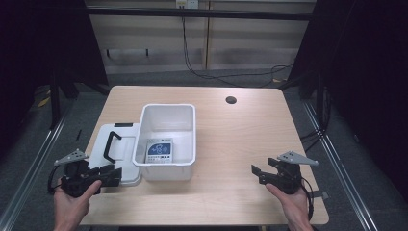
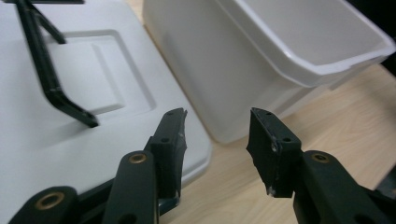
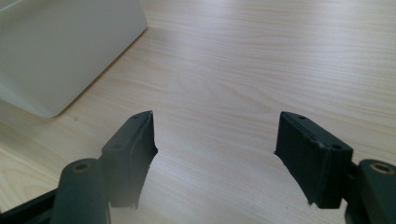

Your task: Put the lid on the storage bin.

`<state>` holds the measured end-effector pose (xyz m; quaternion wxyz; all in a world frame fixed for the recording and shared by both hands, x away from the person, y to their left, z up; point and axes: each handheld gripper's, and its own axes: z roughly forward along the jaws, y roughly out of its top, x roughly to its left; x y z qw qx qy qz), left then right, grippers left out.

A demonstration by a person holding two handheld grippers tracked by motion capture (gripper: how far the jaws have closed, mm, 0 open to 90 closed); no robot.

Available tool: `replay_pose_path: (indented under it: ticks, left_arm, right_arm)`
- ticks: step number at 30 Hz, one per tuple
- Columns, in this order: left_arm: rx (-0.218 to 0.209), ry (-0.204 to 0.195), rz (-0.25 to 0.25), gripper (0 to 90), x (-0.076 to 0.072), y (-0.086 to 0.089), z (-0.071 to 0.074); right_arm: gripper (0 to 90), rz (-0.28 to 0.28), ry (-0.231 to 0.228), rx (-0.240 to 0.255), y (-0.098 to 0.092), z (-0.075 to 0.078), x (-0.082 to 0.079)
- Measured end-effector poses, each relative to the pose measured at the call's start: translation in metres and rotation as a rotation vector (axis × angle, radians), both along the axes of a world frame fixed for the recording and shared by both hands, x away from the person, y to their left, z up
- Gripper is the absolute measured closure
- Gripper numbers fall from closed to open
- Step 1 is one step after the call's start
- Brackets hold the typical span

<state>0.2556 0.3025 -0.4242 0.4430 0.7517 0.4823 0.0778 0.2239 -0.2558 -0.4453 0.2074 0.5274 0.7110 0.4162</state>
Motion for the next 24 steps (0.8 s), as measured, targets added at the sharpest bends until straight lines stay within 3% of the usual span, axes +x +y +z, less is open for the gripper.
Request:
replay_pose_path:
  ticks: [1, 2, 3, 8, 10, 14, 18, 20, 24]
  left_arm:
    - [0.012, -0.005, 0.019, 56.5, 0.0, 0.001, 0.001]
    - [-0.004, 0.001, 0.024, 56.5, 0.0, 0.002, 0.002]
    - [0.0, 0.005, 0.03, 55.5, 0.0, 0.003, 0.002]
    - [0.008, 0.035, 0.059, 52.1, 0.0, 0.004, 0.003]
    - [0.036, 0.052, 0.087, 50.4, 0.002, 0.004, 0.004]
    - [0.083, 0.086, 0.084, 47.7, 0.005, 0.005, 0.008]
    - [0.099, 0.108, 0.081, 48.4, 0.006, 0.005, 0.008]
    - [0.084, 0.121, 0.078, 48.5, 0.01, 0.005, 0.01]
    - [0.086, 0.132, 0.072, 49.5, 0.015, 0.006, 0.014]
  right_arm:
    - [28.2, -0.001, 0.007, 0.01, 0.0, 0.001, -0.001]
    - [28.3, 0.002, 0.024, 0.039, 0.001, 0.003, -0.002]
    - [28.9, 0.011, 0.005, 0.049, 0.002, 0.006, -0.006]
    - [28.4, 0.038, 0.022, 0.043, 0.006, 0.008, -0.01]
    - [28.4, 0.045, 0.036, 0.047, 0.007, 0.01, -0.012]
    - [28.7, 0.054, 0.078, 0.08, 0.006, 0.009, -0.015]
    - [28.0, 0.049, 0.081, 0.013, 0.01, 0.008, -0.019]
    - [27.9, 0.059, 0.071, -0.015, 0.011, 0.008, -0.023]
    - [27.6, 0.062, 0.07, 0.01, 0.009, 0.006, -0.02]
